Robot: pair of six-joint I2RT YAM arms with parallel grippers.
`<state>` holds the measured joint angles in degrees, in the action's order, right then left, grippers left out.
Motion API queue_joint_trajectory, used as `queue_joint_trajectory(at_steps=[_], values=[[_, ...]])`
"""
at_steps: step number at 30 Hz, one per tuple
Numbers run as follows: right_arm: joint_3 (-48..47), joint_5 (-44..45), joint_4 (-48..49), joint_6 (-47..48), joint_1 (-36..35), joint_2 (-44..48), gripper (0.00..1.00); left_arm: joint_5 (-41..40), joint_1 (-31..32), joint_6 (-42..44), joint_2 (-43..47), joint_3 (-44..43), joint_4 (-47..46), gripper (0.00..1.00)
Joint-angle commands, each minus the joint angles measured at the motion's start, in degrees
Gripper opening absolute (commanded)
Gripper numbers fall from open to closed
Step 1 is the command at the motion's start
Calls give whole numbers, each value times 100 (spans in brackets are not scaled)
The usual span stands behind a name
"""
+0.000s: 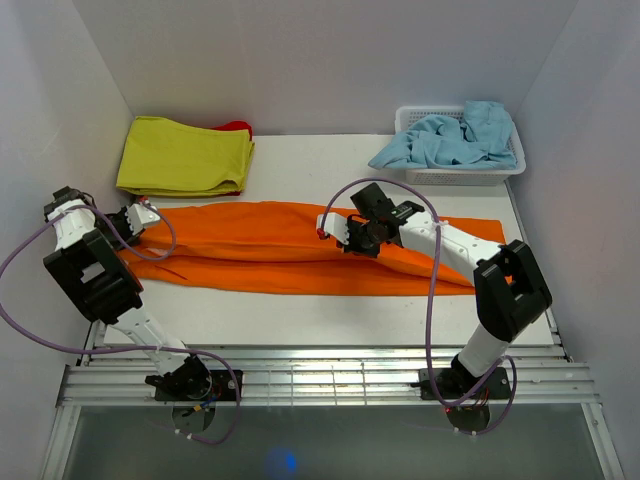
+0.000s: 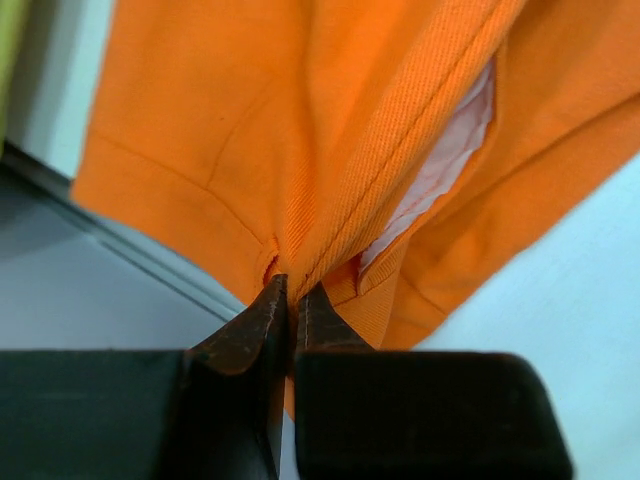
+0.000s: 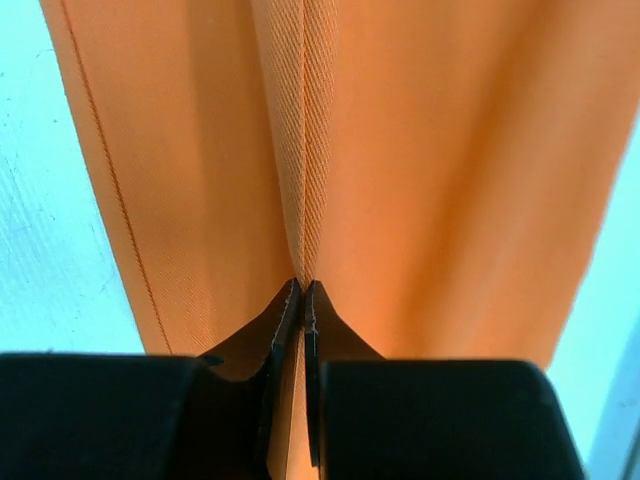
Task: Fold and stack the trousers
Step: Fold the trousers
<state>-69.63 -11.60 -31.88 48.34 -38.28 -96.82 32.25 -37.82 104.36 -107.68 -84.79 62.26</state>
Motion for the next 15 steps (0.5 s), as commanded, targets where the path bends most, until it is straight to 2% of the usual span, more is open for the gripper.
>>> queue_joint_trajectory(at_steps=[1,4,7,10,12,15], values=[[195,324,437,-272,-13,400,8,589,-172,-161,502,-309,-574,0],[458,395,498,-263,-13,663,8,914,-374,-197,669,-310,-873,0],[905,334,542,-246,-39,910,8,1125,-620,303,958,76,-943,0],[1503,298,717,-193,-197,998,8,986,-849,1015,1239,927,-1180,0],[1837,307,928,-149,-354,1068,8,897,-902,1322,1345,1637,-1391,0],[2295,386,1219,-79,-574,1112,8,590,-955,1588,1425,2246,-1707,0]])
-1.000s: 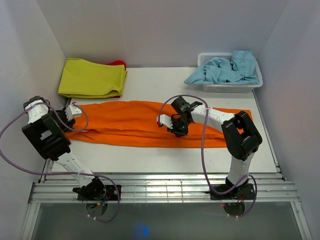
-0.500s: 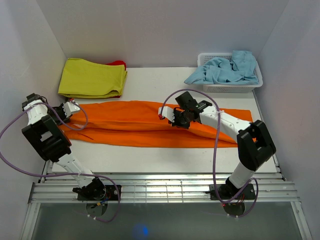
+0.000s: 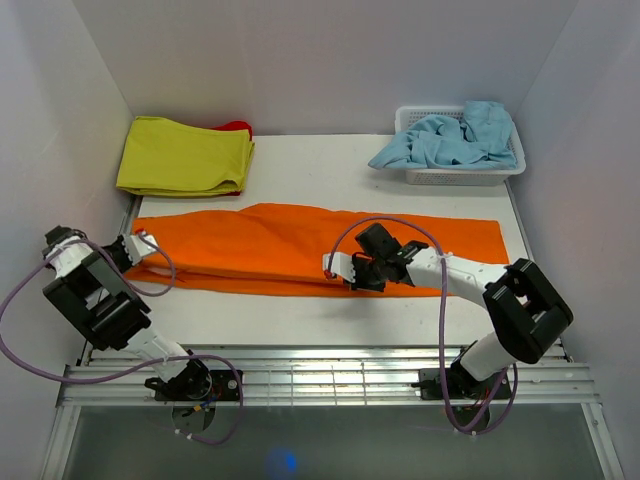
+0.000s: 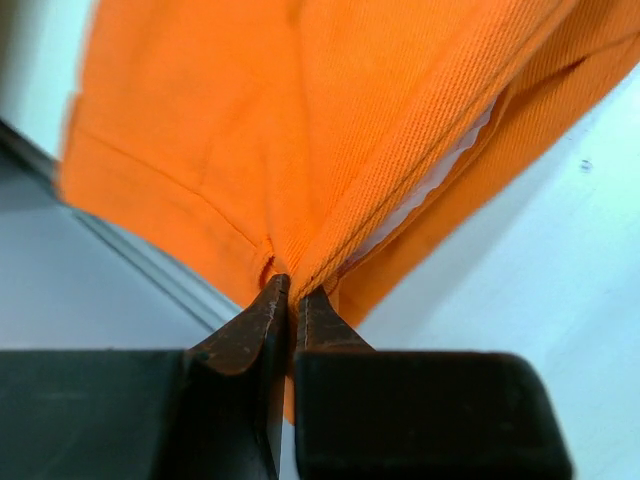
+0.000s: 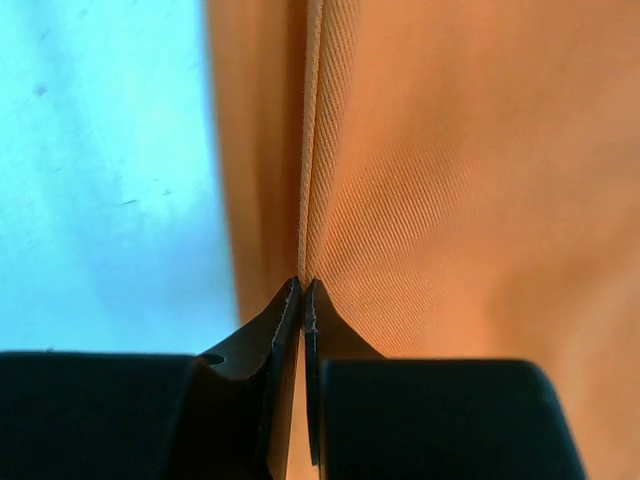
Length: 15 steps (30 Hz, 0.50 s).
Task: Fold and stack the trousers
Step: Fold the trousers
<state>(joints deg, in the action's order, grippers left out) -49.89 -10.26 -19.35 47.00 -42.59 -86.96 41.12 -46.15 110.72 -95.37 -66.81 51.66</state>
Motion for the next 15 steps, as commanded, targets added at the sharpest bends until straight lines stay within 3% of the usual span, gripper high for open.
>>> queue_joint_trajectory(at_steps=[1,5,6,7,10,13,14,15], values=[[470,296,97,63,-179,109,8,-341,-122,900,203,832,-822,0],[481,411,213,20,-259,-277,8,-780,-96,759,107,1485,-1526,0],[445,420,221,2,-259,-408,8,-851,-96,654,54,1538,-1588,9],[410,455,230,-33,-259,-453,8,-939,-96,418,28,1565,-1641,29],[217,332,142,-165,-259,-498,8,-1063,-305,345,-25,1329,-1153,40],[94,314,-6,-174,-311,-567,8,-537,-622,364,-25,654,-258,55],[32,297,-111,-165,-329,-611,8,-344,-701,346,-60,34,130,81],[-73,244,-234,-209,-329,-612,14,41,-763,371,-95,-312,525,97]])
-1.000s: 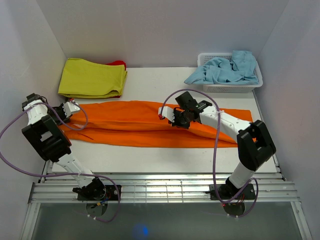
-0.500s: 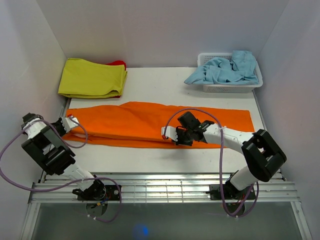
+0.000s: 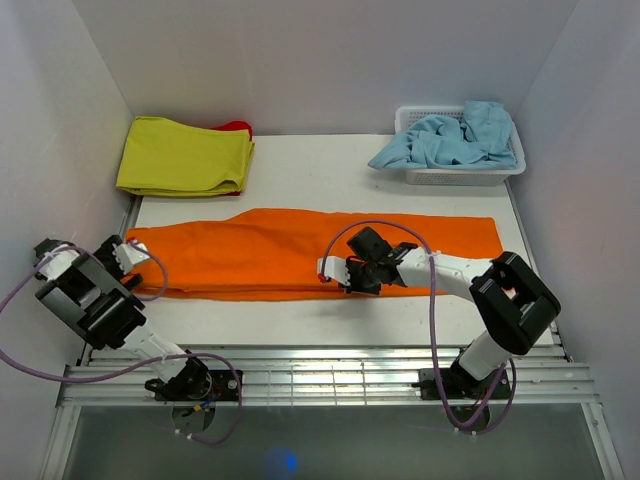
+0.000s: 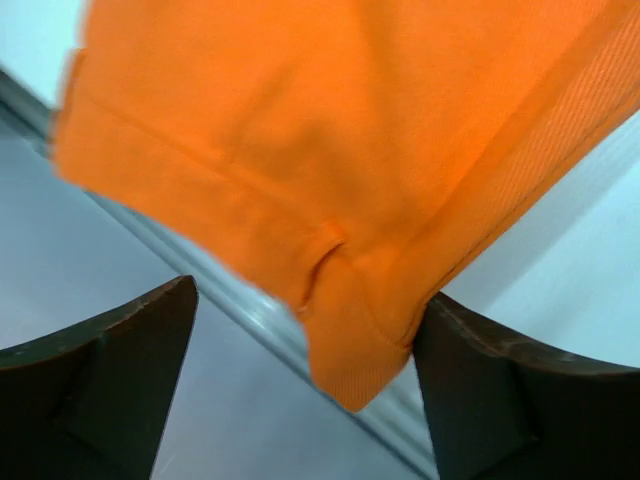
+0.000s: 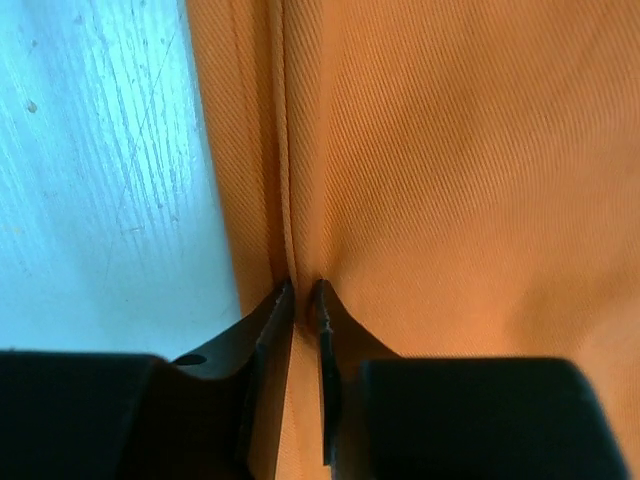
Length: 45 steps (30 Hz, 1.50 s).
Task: Fold and stack the trousers
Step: Fold the trousers
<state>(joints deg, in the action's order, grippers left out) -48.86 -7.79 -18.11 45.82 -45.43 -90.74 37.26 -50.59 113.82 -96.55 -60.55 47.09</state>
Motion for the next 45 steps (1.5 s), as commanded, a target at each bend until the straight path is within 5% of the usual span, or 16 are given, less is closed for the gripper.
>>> queue_joint_trajectory(at_steps=[1,3,6,10,14,21,26,29,32,34,37,45], values=[[-194,-107,-412,-91,-45,-173,23,588,-390,70,-56,-1280,1787,98],[-290,-222,-422,-187,-19,220,53,1105,-399,105,-83,-2165,2547,98],[-509,-381,-544,-398,86,829,70,1661,-277,-173,223,-2636,3315,98],[-1064,-1090,-1413,-635,1068,1233,67,1619,1212,-1681,935,-2314,2747,95],[-854,-1418,-1897,-383,2929,1935,62,1258,2929,-3417,1866,-1347,1568,92],[-940,-2023,-3319,303,5463,1965,56,1240,3380,-3886,2254,-414,1205,89],[-1625,-2131,-4103,323,7019,693,51,574,4810,-5281,2080,35,152,86],[-2397,-1667,-4175,-771,7424,42,46,-242,6170,-6509,1729,192,-795,84],[-2619,-1366,-4140,-1425,7514,-207,36,-692,6788,-7091,1395,307,-1245,82],[-2515,-1173,-3878,-1994,7514,-146,39,-955,7149,-7556,1219,386,-1517,82],[-2077,-1154,-3578,-2375,7505,91,48,-1141,7230,-8084,990,457,-1765,84],[-951,-681,-2498,-3457,7452,653,50,-1018,7230,-8341,1226,834,-1976,89]])
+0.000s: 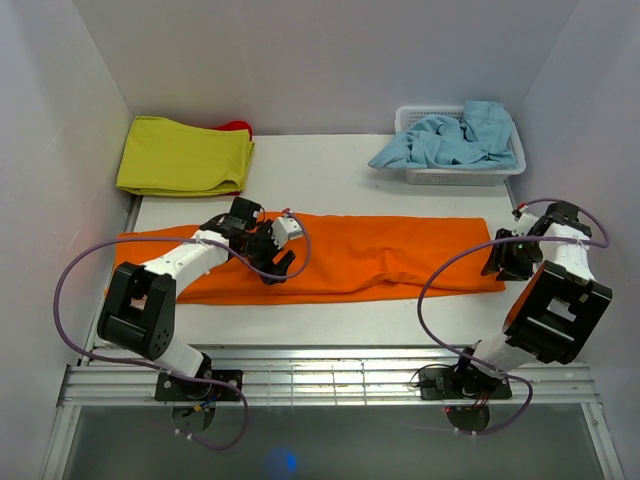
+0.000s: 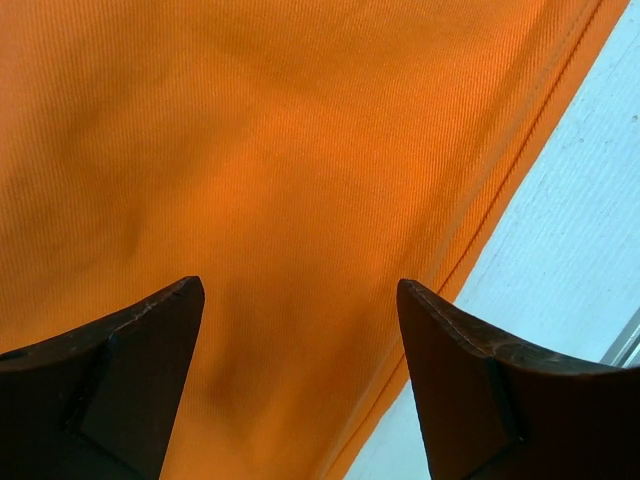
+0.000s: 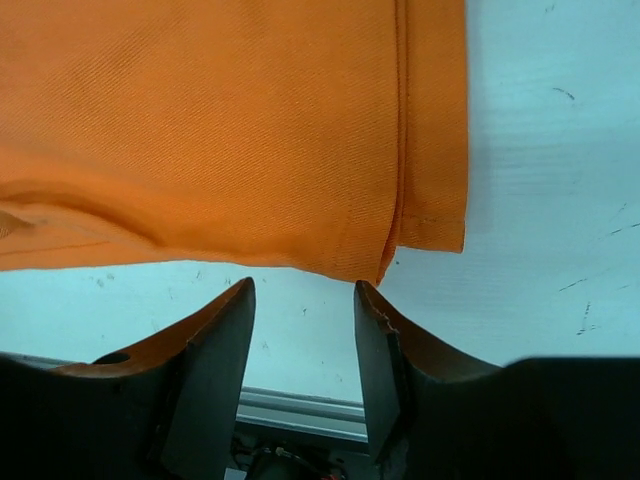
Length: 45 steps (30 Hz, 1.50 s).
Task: Fold and stack the trousers
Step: Fold the trousers
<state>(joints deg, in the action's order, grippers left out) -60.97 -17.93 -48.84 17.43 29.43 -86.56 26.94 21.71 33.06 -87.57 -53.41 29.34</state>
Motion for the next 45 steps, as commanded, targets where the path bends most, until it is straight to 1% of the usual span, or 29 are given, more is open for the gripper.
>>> queue_joint_trajectory(at_steps=[1,5,8,13,17,21,25,30,33,34,36,37,39,40,42,45], values=[[365,360,682,-627,-34,332,51,13,-1,-239,407,155,-192,89],[788,317,1192,-557,-34,395,51,75,-1,60,495,392,-131,90],[911,325,1447,-539,-34,255,51,13,-1,43,346,384,-131,90],[929,352,1447,-565,-34,26,50,-57,-1,-45,240,533,-315,90],[877,308,1334,-592,-25,210,49,-48,-1,-80,214,603,-377,90],[815,562,1246,-662,-25,395,50,-5,-1,-72,223,586,-385,90],[850,800,1272,-697,1,263,51,22,-1,-36,188,507,-394,90],[920,546,1421,-767,10,-79,51,48,-1,-89,109,507,-438,90],[885,345,1465,-785,10,-448,47,22,-1,-124,21,542,-482,90],[876,274,1448,-794,10,-571,41,5,-1,-159,3,559,-500,90],[876,124,1430,-820,10,-616,35,-22,-1,-186,-50,568,-508,90],[841,106,1404,-820,10,-633,29,-74,-1,-221,-58,586,-526,90],[771,114,1307,-829,10,-625,25,-153,-1,-230,-111,630,-570,90],[736,123,1272,-829,19,-581,15,-171,-1,-238,-137,665,-579,90],[613,150,1202,-794,19,-528,9,-311,-1,-247,-207,726,-675,90],[402,150,1053,-733,28,-458,8,-540,-18,-282,-295,840,-789,90]])
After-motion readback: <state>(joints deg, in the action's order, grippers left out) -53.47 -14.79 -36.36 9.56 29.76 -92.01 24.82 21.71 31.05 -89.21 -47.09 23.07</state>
